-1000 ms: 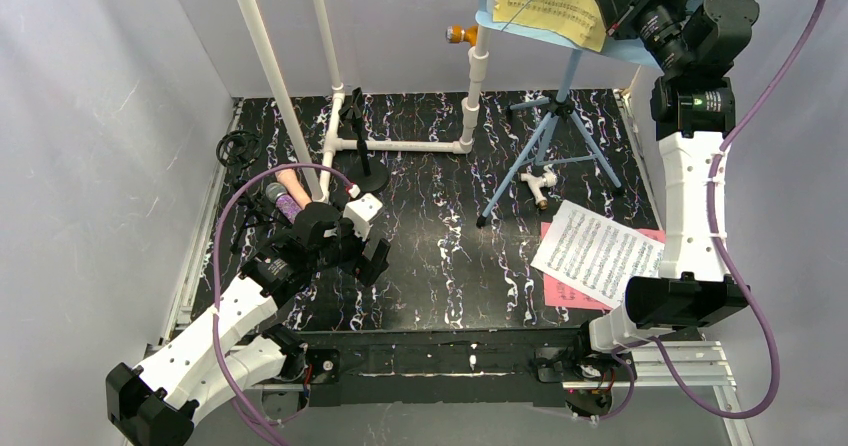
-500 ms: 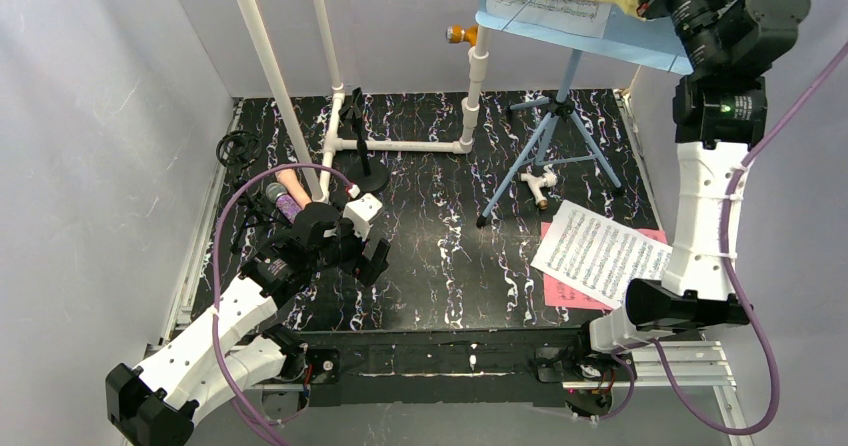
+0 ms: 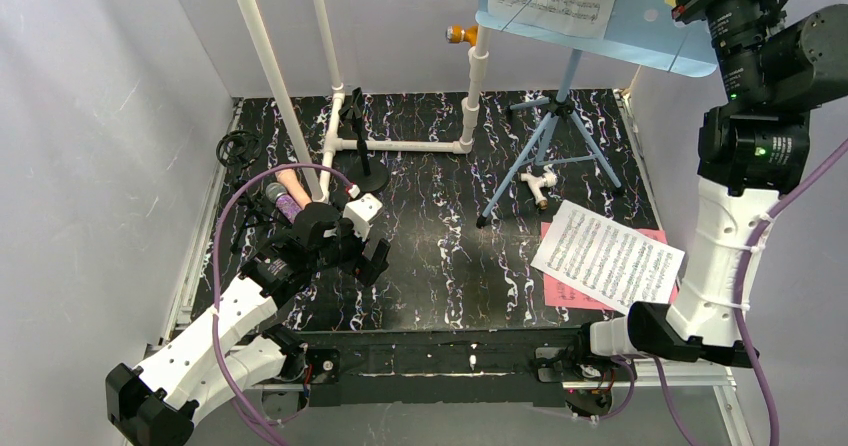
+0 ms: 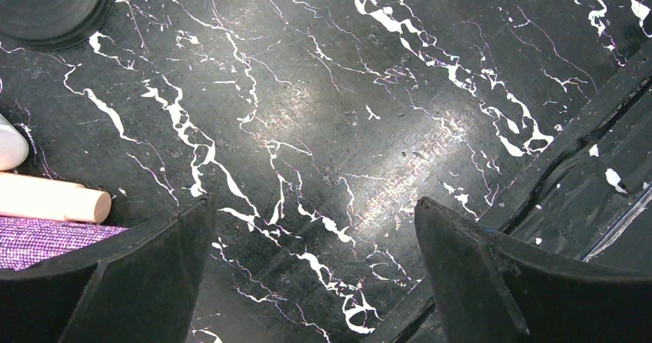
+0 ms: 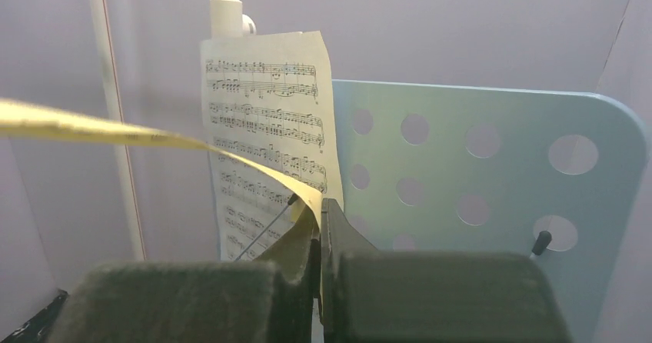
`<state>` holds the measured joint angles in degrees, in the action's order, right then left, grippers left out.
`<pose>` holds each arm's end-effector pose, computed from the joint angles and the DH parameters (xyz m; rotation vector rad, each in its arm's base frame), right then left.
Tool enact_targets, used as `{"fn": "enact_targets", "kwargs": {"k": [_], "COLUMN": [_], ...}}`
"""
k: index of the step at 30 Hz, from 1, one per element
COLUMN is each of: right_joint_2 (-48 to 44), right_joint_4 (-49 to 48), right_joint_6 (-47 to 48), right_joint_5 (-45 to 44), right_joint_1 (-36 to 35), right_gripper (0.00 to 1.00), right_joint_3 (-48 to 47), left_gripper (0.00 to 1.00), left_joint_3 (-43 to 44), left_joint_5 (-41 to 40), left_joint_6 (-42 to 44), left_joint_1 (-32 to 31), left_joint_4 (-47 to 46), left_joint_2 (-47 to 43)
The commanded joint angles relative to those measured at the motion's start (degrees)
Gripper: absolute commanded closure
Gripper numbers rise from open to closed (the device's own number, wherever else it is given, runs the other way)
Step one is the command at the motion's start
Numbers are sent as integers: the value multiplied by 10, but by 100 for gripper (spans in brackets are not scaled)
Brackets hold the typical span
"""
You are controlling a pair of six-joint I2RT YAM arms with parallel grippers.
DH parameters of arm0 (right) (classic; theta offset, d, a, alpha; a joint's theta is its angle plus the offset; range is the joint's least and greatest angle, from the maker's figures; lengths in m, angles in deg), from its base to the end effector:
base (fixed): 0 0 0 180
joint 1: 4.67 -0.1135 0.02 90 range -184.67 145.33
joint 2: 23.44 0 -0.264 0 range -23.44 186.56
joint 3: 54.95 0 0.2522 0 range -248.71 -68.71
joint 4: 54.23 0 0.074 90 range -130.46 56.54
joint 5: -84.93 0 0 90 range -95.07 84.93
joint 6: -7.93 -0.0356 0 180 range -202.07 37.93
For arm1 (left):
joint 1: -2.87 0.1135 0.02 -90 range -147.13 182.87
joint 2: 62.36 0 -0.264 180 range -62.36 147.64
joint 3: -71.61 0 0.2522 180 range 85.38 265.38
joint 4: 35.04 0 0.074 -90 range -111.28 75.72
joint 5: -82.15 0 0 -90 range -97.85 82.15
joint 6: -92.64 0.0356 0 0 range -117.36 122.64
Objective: Pack up the instrument practice props
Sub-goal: Pick up the sheet music from the music stand.
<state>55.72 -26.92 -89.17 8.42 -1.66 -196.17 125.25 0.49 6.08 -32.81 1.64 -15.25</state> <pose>0.1780 -0.0010 0.6575 -0.1316 0.9759 0.1790 0.1475 -0.1123 0.2807 0.7963 1.9746 -0.4890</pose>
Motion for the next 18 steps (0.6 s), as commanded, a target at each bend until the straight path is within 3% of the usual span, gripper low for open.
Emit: {"fn": "enact_targets", "kwargs": {"k": [1, 13, 18], "right_joint_2": [-17, -46, -77], "right_joint_4": [0, 20, 79], "right_joint_6": [11, 28, 97], "right_joint_5": [12, 77, 136], "right_joint_1": [3, 3, 3], "right_gripper": [99, 99, 99], "right_joint_3": [-11, 10, 8], "left_gripper": [0, 0, 0], "left_joint_3": [2, 2, 2], "left_joint_5": [-3, -3, -1], "left_joint_6": [5, 5, 4], "left_joint_1": [3, 3, 3], "left_joint_4": [10, 9, 9], "left_joint_2": [-9, -8, -6]}}
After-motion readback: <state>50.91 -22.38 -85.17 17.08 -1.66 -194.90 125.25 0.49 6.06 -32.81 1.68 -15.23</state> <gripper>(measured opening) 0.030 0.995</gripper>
